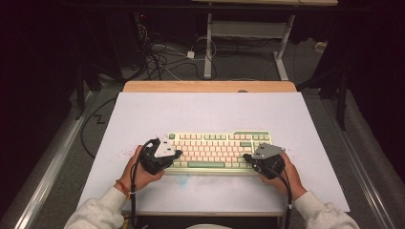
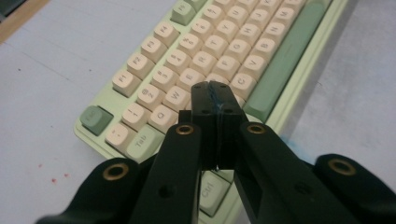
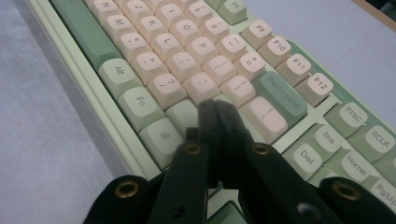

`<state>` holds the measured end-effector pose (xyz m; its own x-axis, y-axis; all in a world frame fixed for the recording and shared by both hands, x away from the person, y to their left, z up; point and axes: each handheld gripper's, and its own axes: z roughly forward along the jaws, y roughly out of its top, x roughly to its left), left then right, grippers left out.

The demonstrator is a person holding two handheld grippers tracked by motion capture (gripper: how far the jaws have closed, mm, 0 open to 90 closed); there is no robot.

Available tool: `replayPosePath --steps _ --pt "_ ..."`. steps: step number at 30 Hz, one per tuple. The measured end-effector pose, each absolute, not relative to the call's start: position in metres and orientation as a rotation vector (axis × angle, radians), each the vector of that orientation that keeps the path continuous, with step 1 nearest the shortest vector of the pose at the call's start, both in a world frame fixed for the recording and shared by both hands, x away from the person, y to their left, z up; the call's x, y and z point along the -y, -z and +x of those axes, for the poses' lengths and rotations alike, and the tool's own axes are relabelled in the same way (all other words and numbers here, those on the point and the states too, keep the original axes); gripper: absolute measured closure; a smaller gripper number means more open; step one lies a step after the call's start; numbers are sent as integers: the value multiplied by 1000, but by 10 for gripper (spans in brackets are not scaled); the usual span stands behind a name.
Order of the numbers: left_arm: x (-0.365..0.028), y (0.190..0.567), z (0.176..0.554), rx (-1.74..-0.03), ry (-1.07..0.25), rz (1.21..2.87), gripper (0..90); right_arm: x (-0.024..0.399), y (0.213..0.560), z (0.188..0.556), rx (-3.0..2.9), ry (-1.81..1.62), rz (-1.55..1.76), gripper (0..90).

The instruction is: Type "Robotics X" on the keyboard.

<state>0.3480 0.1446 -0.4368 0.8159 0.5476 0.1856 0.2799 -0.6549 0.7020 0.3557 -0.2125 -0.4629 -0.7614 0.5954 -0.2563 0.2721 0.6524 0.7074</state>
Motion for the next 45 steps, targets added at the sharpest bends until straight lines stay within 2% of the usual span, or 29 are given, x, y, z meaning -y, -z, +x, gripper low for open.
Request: replayPosePath --steps 25,45 --pt "-112 448 367 -539 -413 2418 857 213 463 356 -2399 -921 675 900" --pt "-109 455 366 -531 -435 2453 856 213 463 356 -2397 -918 671 900"
